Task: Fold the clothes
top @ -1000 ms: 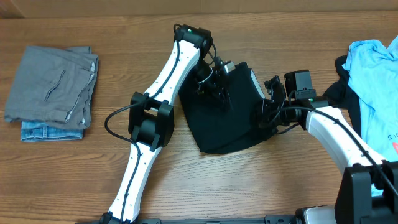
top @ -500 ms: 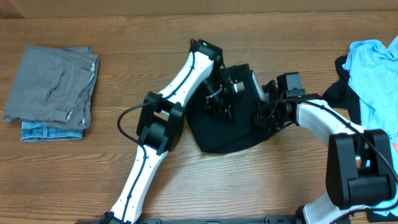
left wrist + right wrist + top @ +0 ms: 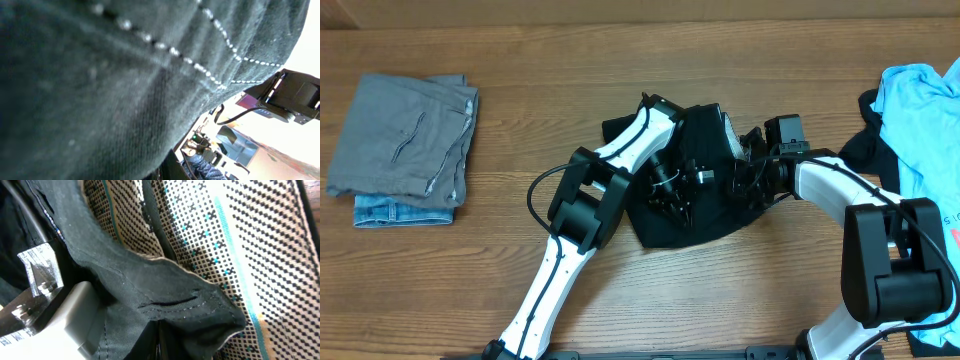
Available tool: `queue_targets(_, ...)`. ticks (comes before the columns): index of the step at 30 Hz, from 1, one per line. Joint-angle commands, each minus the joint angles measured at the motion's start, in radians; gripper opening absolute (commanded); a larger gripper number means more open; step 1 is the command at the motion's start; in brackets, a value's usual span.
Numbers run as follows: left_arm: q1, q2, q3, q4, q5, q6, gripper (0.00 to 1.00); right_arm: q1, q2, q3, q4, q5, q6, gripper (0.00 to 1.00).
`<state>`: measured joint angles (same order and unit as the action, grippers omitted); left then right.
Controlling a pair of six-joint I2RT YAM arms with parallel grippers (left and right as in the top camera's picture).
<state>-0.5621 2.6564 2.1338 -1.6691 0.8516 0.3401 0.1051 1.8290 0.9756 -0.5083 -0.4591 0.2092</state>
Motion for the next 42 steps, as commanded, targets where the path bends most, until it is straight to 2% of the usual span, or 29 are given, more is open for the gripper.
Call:
queue_targets(1, 0.016, -0.031, 0.004, -0.011, -0.041, -0.008, 0.04, 0.0, 0.051, -0.021, -0.012, 0.062, 0.005, 0.04)
queue_targets(8, 0.016, -0.212, 0.178, 0.026, -0.061, -0.073, 0.04, -0.003, 0.051, 0.036, -0.075, -0.061, 0.004, 0.04)
queue_targets(10, 0.017, -0.262, 0.226, 0.076, -0.158, -0.135, 0.04, -0.006, 0.051, 0.096, -0.14, -0.094, 0.004, 0.04)
queue_targets(12, 0.019, -0.3, 0.255, 0.128, -0.335, -0.254, 0.06, -0.006, 0.051, 0.186, -0.248, -0.104, 0.003, 0.04)
queue_targets(14, 0.024, -0.317, 0.257, 0.154, -0.442, -0.34, 0.07, -0.006, 0.051, 0.282, -0.365, -0.104, -0.01, 0.04)
queue_targets(20, 0.043, -0.301, 0.255, 0.255, -0.436, -0.345, 0.06, -0.005, 0.049, 0.499, -0.621, -0.108, -0.054, 0.04)
queue_targets(23, 0.054, -0.278, 0.255, 0.353, -0.437, -0.375, 0.06, -0.005, 0.045, 0.518, -0.677, -0.165, -0.076, 0.04)
queue_targets(26, 0.063, -0.242, 0.255, 0.426, -0.428, -0.426, 0.06, -0.004, 0.045, 0.496, -0.731, -0.244, -0.185, 0.04)
queue_targets(30, 0.079, -0.189, 0.255, 0.504, -0.332, -0.433, 0.06, -0.005, 0.045, 0.418, -0.715, -0.335, -0.257, 0.04)
queue_targets(34, 0.094, -0.123, 0.255, 0.602, -0.286, -0.5, 0.05, -0.005, 0.045, 0.275, -0.594, -0.381, -0.263, 0.04)
queue_targets(42, 0.103, 0.002, 0.255, 0.763, -0.211, -0.525, 0.07, -0.005, 0.045, 0.024, -0.34, -0.369, -0.232, 0.04)
